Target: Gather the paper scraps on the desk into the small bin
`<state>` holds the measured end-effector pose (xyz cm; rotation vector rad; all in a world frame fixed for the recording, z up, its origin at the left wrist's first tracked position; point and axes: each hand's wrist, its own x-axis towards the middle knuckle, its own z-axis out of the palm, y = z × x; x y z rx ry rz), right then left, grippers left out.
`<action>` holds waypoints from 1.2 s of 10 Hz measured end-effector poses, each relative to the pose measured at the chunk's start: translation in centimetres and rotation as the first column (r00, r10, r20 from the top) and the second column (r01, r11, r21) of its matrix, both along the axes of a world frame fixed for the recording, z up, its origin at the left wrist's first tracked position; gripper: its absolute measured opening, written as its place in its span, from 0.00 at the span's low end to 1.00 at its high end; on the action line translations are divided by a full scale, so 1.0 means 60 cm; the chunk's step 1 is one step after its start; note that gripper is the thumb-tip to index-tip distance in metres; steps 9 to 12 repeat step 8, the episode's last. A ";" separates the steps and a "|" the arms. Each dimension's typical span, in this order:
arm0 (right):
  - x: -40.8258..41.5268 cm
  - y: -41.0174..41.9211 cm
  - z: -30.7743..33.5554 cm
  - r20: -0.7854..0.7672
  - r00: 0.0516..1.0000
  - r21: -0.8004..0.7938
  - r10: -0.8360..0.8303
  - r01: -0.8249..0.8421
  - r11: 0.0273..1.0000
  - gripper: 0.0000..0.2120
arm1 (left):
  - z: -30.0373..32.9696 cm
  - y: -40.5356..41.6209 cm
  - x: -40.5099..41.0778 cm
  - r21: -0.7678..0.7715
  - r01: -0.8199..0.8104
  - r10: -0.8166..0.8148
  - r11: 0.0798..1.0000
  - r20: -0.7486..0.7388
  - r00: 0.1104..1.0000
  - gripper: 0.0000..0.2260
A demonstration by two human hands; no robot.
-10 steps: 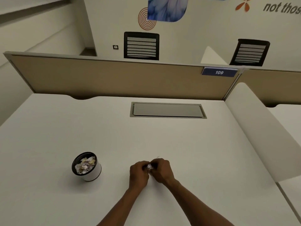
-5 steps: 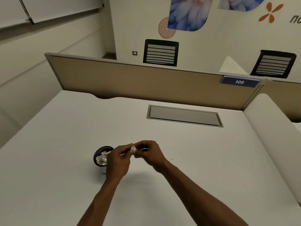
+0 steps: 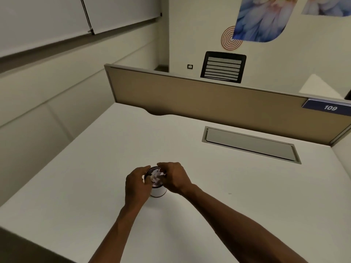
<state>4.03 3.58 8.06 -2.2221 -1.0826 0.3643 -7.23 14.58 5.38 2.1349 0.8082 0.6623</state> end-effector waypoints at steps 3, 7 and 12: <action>-0.021 -0.052 -0.066 0.398 0.862 -0.261 0.315 -0.222 0.939 0.24 | -0.061 -0.018 -0.033 0.445 0.376 -0.231 0.813 -0.347 0.909 0.23; 0.028 -0.133 -0.042 0.199 0.979 0.018 -0.053 0.051 0.999 0.26 | 0.003 -0.022 0.016 0.470 0.263 -0.247 0.842 -0.097 0.964 0.21; 0.079 -0.219 -0.037 0.141 0.952 -0.049 -0.272 0.282 0.958 0.25 | 0.037 -0.045 0.058 0.457 0.329 -0.321 0.827 -0.097 0.942 0.23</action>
